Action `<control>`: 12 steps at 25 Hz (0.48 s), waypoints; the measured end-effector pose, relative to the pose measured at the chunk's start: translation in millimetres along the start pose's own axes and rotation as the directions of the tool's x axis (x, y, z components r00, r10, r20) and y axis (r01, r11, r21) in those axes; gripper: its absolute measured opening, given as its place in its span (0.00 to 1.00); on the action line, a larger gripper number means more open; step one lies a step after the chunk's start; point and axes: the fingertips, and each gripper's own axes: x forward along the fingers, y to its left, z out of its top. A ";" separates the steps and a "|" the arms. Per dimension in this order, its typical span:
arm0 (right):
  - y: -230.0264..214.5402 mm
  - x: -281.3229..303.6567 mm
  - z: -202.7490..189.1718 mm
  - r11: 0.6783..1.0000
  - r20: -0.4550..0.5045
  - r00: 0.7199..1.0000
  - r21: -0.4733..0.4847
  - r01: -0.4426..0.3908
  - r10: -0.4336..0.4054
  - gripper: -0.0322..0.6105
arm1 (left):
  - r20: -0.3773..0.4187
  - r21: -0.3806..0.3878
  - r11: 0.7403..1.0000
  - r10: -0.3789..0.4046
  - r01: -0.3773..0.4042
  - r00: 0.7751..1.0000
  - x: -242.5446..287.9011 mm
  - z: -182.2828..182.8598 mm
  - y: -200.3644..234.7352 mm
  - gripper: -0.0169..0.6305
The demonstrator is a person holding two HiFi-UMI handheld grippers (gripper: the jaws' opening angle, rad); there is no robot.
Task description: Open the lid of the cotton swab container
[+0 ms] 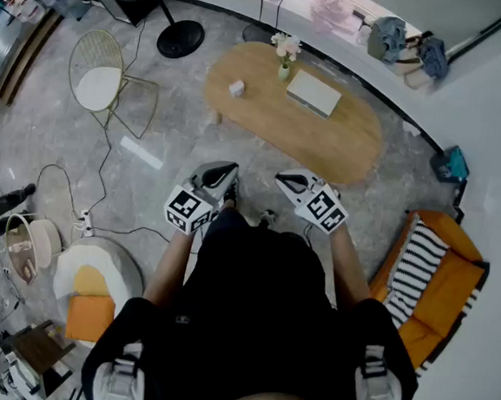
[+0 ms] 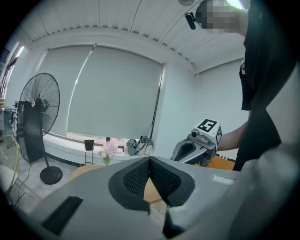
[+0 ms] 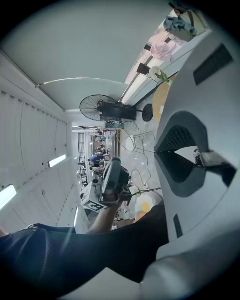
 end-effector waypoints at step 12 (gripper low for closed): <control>-21.4 26.6 2.7 0.999 -0.035 0.999 0.013 0.034 -0.034 0.04 | -0.021 -0.001 1.000 -0.002 0.002 1.000 3.8 0.2 29.9 0.03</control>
